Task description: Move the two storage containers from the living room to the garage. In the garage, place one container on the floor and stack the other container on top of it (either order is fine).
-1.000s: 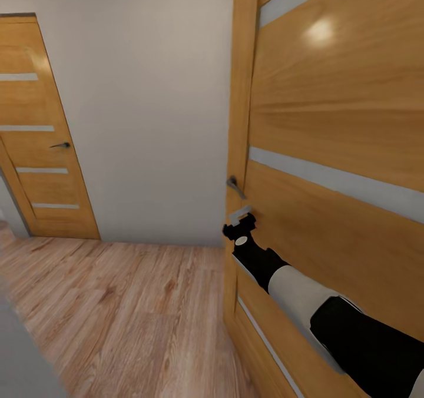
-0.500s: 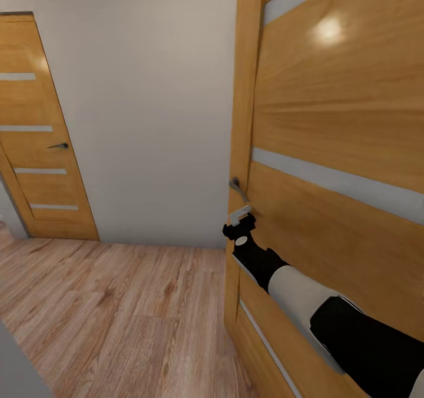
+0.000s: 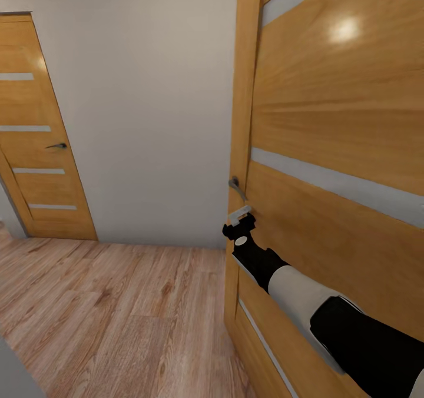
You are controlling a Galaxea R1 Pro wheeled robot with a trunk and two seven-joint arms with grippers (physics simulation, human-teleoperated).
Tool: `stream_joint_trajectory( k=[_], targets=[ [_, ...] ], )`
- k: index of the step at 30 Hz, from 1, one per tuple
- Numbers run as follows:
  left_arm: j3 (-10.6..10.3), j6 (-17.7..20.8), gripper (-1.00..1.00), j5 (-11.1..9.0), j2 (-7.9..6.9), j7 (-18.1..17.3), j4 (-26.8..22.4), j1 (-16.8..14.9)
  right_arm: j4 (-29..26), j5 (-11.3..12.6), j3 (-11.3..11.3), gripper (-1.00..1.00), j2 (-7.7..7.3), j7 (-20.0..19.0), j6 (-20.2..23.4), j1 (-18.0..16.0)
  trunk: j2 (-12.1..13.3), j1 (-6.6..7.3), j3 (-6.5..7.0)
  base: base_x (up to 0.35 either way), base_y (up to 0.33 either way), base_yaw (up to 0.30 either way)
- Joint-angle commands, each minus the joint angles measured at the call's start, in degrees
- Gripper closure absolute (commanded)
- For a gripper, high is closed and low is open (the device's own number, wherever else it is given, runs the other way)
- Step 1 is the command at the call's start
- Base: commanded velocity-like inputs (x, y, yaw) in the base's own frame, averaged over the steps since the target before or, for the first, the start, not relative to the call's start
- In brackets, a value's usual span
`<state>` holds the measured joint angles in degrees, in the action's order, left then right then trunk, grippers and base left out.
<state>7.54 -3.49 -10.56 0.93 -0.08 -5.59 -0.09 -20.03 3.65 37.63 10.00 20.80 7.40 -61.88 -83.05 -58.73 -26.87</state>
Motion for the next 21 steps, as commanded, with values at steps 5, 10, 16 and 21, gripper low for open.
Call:
stream_joint_trajectory(
  k=[5, 10, 16, 21],
  targets=[
    [0.38, -0.12, -1.00, -0.10, 0.03, -0.01, -0.04, 0.01, 0.33, 0.42, 0.00, -1.00, 0.00, 0.89, 0.01, -0.08, -0.03, 0.00, -0.06, 0.000, 0.000, 0.000],
    [0.38, -0.12, -1.00, -0.14, 0.04, -0.01, -0.04, 0.01, 1.70, 0.42, 0.04, -1.00, 0.00, 1.07, -0.12, -0.08, -0.03, 0.00, -0.06, 0.000, 0.000, 0.000],
    [0.38, -0.12, -1.00, -0.16, 0.04, -0.01, -0.04, 0.01, 1.37, 0.24, 0.08, -1.00, -0.08, 0.91, 0.21, -0.08, -0.03, 0.00, -0.06, 0.000, 0.000, 0.000],
    [0.38, -0.15, -1.00, -0.12, 0.04, -0.01, -0.04, 0.01, 1.78, 0.33, 0.12, -1.00, -0.69, 4.22, 0.72, -0.08, -0.03, 0.00, -0.06, 0.000, 0.000, 0.000]
  ],
)
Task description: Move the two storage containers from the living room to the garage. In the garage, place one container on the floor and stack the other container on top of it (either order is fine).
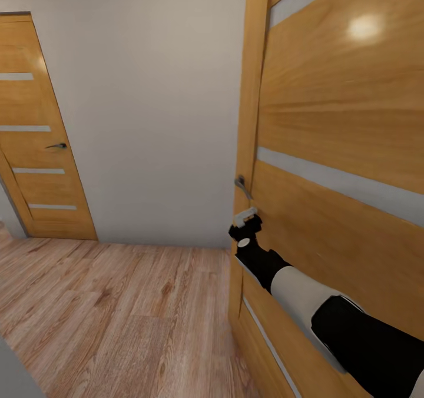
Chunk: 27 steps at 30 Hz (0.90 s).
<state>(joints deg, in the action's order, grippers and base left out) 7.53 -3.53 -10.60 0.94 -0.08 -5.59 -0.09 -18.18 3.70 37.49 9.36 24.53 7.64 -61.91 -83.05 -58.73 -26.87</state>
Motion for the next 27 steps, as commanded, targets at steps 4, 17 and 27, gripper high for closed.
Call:
stream_joint_trajectory(
  k=[4, 17, 27],
  targets=[
    [0.38, -0.09, -1.00, -0.05, 0.03, -0.01, -0.03, 0.00, -0.02, -0.06, 0.29, -1.00, -0.30, 1.35, 0.11, -0.05, -0.03, 0.00, -0.06, 0.000, 0.000, 0.000],
    [0.38, -0.09, -1.00, -0.05, 0.03, -0.01, -0.18, 0.00, -0.01, 0.06, 0.30, -1.00, -1.57, 1.73, 0.16, -0.05, -0.03, 0.00, -0.06, 0.000, 0.000, 0.000],
    [0.38, -0.07, -1.00, -0.12, 0.03, -0.01, -0.12, 0.00, 0.16, 0.43, 0.15, -1.00, -8.87, 2.25, 0.78, -0.06, -0.03, 0.00, -0.06, 0.000, 0.000, 0.000]
  ],
)
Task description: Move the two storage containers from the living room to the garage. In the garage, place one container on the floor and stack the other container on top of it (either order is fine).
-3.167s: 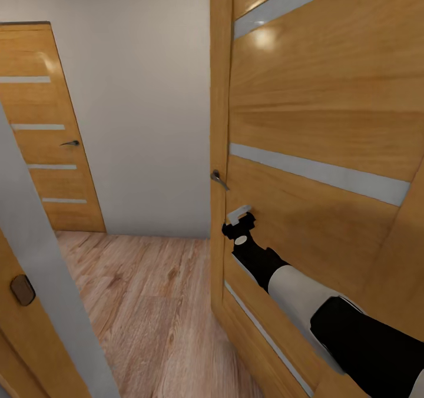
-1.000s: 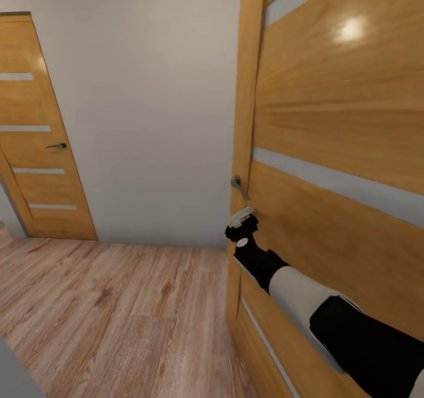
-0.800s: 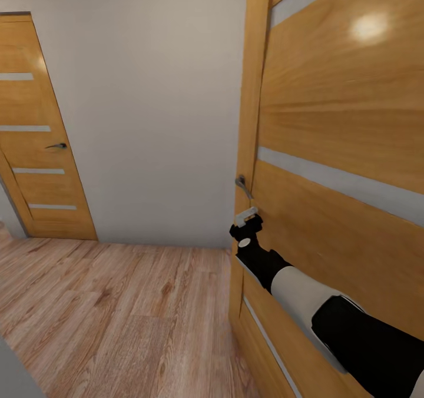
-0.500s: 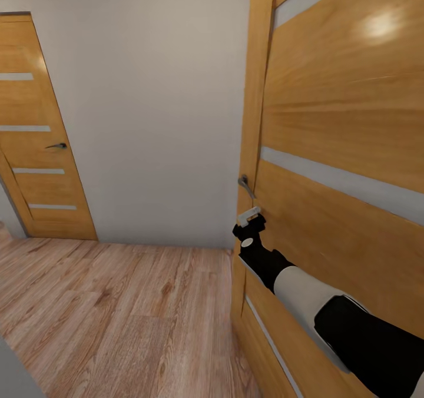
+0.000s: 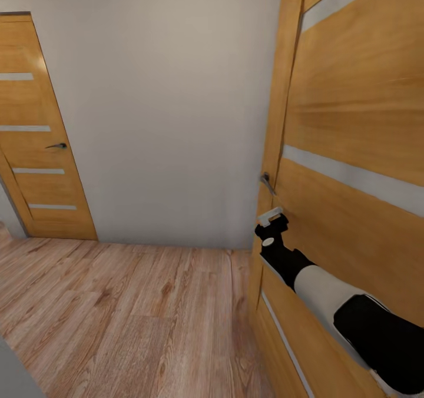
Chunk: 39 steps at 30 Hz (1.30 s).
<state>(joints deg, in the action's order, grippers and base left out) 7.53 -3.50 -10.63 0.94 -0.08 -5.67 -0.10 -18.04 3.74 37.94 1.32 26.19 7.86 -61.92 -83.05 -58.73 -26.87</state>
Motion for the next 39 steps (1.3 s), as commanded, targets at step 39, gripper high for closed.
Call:
stream_joint_trajectory(
  k=[39],
  targets=[
    [0.38, -0.10, -1.00, -0.09, -0.06, -0.01, -0.05, 0.01, -0.66, 0.48, -0.86, -1.00, -10.08, 0.09, 3.11, -0.13, -0.03, 0.00, -0.06, 0.000, 0.000, 0.000]
  ],
)
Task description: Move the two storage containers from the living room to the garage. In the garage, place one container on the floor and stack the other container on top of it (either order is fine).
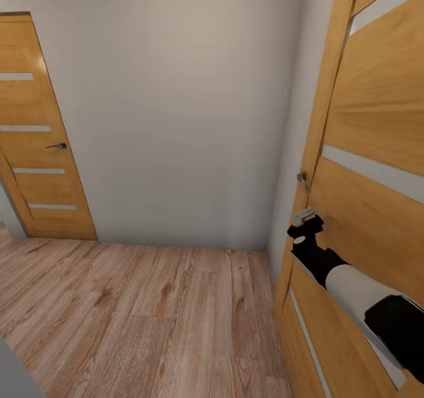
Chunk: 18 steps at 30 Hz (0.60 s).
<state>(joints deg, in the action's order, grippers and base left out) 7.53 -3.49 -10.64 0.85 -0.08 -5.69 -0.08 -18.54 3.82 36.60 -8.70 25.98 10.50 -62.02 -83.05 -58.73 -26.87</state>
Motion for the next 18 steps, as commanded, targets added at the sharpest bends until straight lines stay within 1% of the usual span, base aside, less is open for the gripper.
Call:
stream_joint_trajectory(
  k=[1, 4, 14, 18],
  targets=[
    [0.38, -0.11, -1.00, -0.09, 0.03, -0.01, -0.02, -0.01, -0.16, 0.40, 0.47, -1.00, -0.12, 0.30, 0.49, -0.03, -0.03, 0.00, -0.06, 0.000, 0.000, 0.000],
    [0.38, -0.11, -1.00, -0.09, 0.03, -0.01, -0.02, -0.01, -0.18, 0.40, 0.35, -1.00, -0.56, 0.30, 0.50, -0.03, -0.03, 0.00, -0.06, 0.000, 0.000, 0.000],
    [0.38, -0.11, -1.00, -0.09, 0.03, -0.01, -0.02, -0.01, -0.18, 0.40, 0.25, -1.00, -1.05, 0.30, 0.06, -0.03, -0.03, 0.00, -0.06, 0.000, 0.000, 0.000],
    [0.38, -0.11, -1.00, -0.09, 0.03, -0.01, -0.02, -0.01, -0.18, 0.40, 0.17, -1.00, -1.94, 0.30, -0.07, -0.03, -0.03, 0.00, -0.06, 0.000, 0.000, 0.000]
  ],
)
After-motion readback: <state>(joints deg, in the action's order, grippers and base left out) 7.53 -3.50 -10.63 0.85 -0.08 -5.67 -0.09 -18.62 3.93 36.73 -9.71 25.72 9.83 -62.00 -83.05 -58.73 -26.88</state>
